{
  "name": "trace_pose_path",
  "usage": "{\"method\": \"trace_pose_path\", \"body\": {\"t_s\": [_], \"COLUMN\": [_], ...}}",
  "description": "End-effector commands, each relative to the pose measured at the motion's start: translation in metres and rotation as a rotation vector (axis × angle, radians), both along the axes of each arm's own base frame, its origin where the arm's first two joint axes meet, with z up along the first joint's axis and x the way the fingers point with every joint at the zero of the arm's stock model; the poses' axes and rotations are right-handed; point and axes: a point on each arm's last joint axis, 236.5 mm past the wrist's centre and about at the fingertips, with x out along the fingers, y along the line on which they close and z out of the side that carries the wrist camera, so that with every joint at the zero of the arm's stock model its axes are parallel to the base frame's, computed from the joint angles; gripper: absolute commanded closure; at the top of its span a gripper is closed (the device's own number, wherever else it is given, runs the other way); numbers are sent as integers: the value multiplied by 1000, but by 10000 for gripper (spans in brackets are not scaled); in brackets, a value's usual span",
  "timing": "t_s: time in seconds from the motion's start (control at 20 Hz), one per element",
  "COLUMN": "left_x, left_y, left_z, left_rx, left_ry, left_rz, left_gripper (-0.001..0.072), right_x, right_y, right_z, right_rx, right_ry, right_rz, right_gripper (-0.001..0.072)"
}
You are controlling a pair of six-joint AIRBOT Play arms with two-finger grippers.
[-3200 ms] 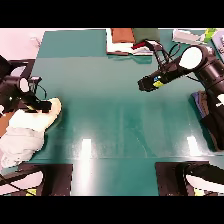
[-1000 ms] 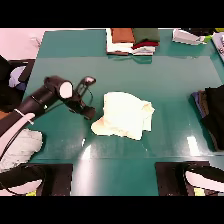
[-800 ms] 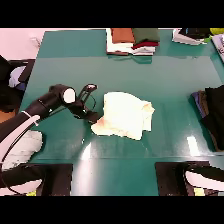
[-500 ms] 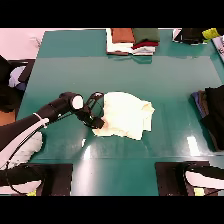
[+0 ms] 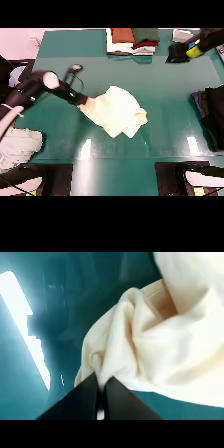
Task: Fold the shirts.
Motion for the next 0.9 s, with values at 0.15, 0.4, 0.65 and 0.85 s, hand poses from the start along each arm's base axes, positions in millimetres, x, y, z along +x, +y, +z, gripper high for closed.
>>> {"method": "trace_pose_path", "body": {"t_s": [0.15, 0.4, 0.65, 0.85], "left_x": [22, 17, 12, 12], "left_y": [54, 52, 53, 53], "left_z": [30, 28, 26, 26], "left_rx": [20, 24, 30, 31], "left_ry": [-62, -44, -22, -20], "left_rz": [117, 109, 105, 105], "left_gripper": [681, 681, 681, 681], "right_x": [1, -1, 7, 16], "right_y": [55, 87, 103, 106], "right_z": [-121, -202, -245, -250], "right_rx": [14, -34, -62, -72], "right_ry": [78, 227, 314, 330], "right_rz": [44, 103, 126, 137], "right_gripper": [230, 230, 231, 555]}}
